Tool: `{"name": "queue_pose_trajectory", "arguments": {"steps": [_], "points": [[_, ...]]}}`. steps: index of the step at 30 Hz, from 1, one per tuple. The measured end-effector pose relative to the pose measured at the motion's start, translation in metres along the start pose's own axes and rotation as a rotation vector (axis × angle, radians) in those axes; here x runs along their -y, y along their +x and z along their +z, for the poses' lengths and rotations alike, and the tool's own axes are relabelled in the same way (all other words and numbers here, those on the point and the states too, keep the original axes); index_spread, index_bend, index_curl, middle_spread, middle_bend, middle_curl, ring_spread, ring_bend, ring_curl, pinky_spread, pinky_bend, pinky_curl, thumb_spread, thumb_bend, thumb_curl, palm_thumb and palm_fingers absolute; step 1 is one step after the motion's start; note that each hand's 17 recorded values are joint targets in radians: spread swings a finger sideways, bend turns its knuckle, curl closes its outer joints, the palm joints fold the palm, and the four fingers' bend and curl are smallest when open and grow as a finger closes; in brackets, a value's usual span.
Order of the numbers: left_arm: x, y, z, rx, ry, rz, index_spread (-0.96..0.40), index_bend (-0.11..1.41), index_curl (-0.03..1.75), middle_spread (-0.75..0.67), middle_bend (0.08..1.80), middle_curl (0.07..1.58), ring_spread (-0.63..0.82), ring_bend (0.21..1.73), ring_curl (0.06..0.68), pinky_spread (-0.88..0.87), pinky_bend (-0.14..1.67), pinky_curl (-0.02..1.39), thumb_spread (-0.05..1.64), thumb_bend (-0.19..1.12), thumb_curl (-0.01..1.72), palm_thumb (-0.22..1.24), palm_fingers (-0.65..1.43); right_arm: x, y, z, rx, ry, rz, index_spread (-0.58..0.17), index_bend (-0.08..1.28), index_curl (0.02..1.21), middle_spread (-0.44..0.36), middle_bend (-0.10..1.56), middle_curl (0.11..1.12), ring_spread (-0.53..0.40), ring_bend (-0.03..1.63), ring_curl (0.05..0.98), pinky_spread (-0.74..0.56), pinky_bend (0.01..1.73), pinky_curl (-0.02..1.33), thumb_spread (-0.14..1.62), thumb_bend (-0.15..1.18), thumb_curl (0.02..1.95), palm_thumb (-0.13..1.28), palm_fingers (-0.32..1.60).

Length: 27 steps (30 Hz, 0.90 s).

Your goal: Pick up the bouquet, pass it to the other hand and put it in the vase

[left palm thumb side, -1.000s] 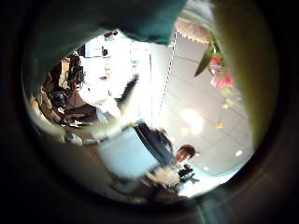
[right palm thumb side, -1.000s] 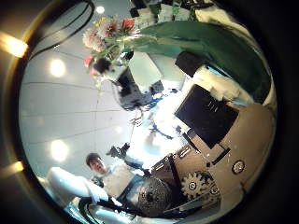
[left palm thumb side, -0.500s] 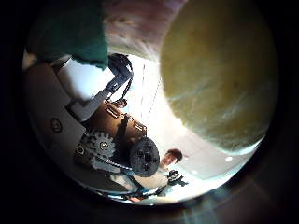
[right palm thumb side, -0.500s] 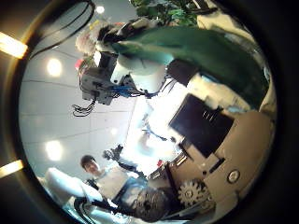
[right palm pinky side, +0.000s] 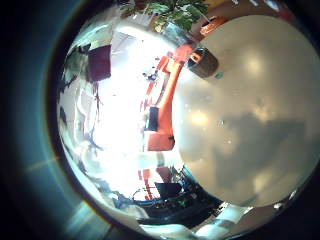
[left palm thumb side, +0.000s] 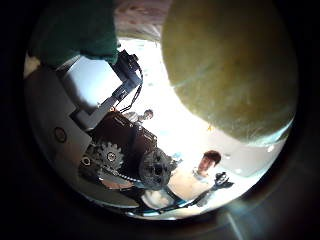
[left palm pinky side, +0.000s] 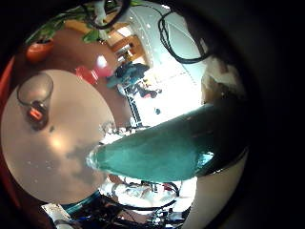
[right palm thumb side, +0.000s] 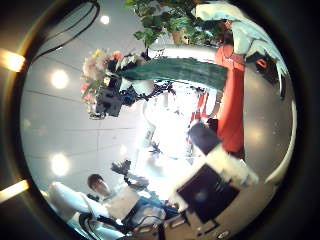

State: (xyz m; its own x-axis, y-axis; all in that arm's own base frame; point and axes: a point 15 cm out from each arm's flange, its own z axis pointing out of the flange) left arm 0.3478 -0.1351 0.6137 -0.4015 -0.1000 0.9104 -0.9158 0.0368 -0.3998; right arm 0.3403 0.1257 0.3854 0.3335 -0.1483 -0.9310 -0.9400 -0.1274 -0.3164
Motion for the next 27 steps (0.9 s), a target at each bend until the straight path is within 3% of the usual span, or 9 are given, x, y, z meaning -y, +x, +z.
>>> {"name": "queue_pose_trajectory", "arguments": {"steps": [7, 13, 27], "points": [[0.027, 0.004, -0.025, 0.076, 0.105, 0.082, -0.66, 0.83, 1.11, -0.5, 1.2, 1.01, -0.39, 1.55, 0.616, -0.54, 1.29, 0.89, 1.08, 0.2, 0.88, 1.02, 1.01, 0.0, 0.001, -0.002, -0.001, 0.005, 0.002, -0.372, 0.42, 0.56, -0.085, 0.67, 0.52, -0.1, 0.96, 0.427, 0.07, 0.81, 0.73, 1.01, -0.03, 0.69, 0.73, 0.08], [0.044, -0.016, -0.034, 0.123, 0.164, 0.083, -0.68, 0.81, 1.15, -0.51, 1.2, 1.01, -0.39, 1.55, 0.618, -0.55, 1.28, 0.92, 1.09, 0.19, 0.92, 1.02, 1.01, 0.001, 0.001, -0.002, 0.002, 0.011, 0.001, -0.373, 0.34, 0.49, -0.05, 0.57, 0.46, -0.014, 0.85, 0.368, 0.27, 0.74, 0.65, 1.02, -0.02, 0.64, 0.73, 0.06], [0.075, -0.071, -0.04, 0.128, 0.18, 0.048, -0.7, 0.76, 1.21, -0.51, 1.19, 1.01, -0.39, 1.54, 0.619, -0.57, 1.24, 0.97, 1.11, 0.18, 0.99, 1.02, 1.03, 0.003, -0.001, -0.002, 0.009, 0.017, -0.004, -0.371, 0.23, 0.42, -0.029, 0.42, 0.38, 0.049, 0.7, 0.279, 0.4, 0.6, 0.51, 1.02, -0.02, 0.58, 0.74, 0.18]]}}
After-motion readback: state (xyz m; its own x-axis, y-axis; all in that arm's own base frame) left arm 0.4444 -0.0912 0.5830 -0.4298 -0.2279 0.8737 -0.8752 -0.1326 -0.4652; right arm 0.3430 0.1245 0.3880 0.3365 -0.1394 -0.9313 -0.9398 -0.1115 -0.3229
